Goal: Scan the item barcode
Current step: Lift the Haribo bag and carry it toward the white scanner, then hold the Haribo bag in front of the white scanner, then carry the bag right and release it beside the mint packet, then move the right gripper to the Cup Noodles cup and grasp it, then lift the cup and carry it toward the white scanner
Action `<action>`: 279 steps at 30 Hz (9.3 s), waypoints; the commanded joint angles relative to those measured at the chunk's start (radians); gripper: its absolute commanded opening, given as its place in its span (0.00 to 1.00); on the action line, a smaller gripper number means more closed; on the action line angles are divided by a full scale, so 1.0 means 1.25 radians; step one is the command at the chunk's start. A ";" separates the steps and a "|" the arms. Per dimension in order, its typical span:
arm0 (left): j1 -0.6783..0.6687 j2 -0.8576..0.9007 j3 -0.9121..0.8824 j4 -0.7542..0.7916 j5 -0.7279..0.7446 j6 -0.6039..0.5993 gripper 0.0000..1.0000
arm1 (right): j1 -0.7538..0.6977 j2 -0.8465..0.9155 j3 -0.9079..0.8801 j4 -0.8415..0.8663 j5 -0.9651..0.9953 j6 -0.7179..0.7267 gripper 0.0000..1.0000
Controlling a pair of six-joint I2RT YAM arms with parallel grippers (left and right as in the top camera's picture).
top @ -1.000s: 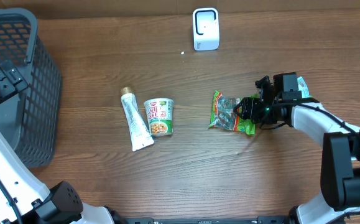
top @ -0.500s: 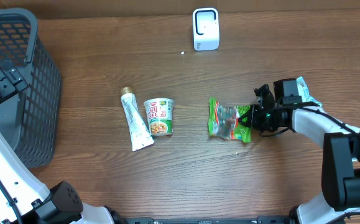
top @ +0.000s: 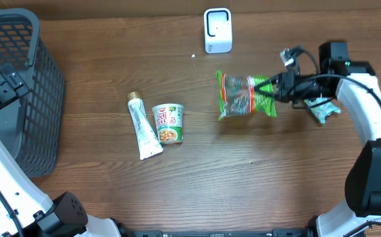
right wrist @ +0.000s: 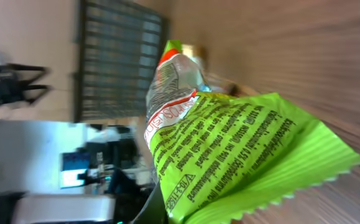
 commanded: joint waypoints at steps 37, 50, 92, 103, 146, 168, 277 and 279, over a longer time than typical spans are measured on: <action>-0.002 -0.007 0.013 0.001 0.002 0.000 1.00 | -0.035 -0.171 0.197 0.313 -0.299 0.181 0.03; -0.002 -0.007 0.013 0.001 0.001 0.000 1.00 | 0.096 -0.169 0.197 0.096 0.465 0.203 0.04; -0.002 -0.007 0.013 0.001 0.001 0.000 1.00 | 0.410 0.256 0.204 0.975 1.285 -0.831 0.04; -0.002 -0.007 0.013 0.002 0.002 0.000 1.00 | 0.402 0.285 0.204 1.053 1.259 -0.934 0.04; -0.002 -0.007 0.013 0.002 0.001 0.000 1.00 | 0.390 -0.098 0.204 0.470 0.902 -0.254 0.04; -0.002 -0.007 0.013 0.001 0.001 0.000 1.00 | -0.230 -0.203 0.191 -0.164 0.456 0.102 0.04; -0.002 -0.007 0.013 0.001 0.002 0.000 1.00 | 0.427 0.292 0.306 -0.101 0.767 0.347 1.00; -0.002 -0.007 0.013 0.001 0.002 0.000 1.00 | 0.420 0.292 0.305 -0.089 0.761 0.391 1.00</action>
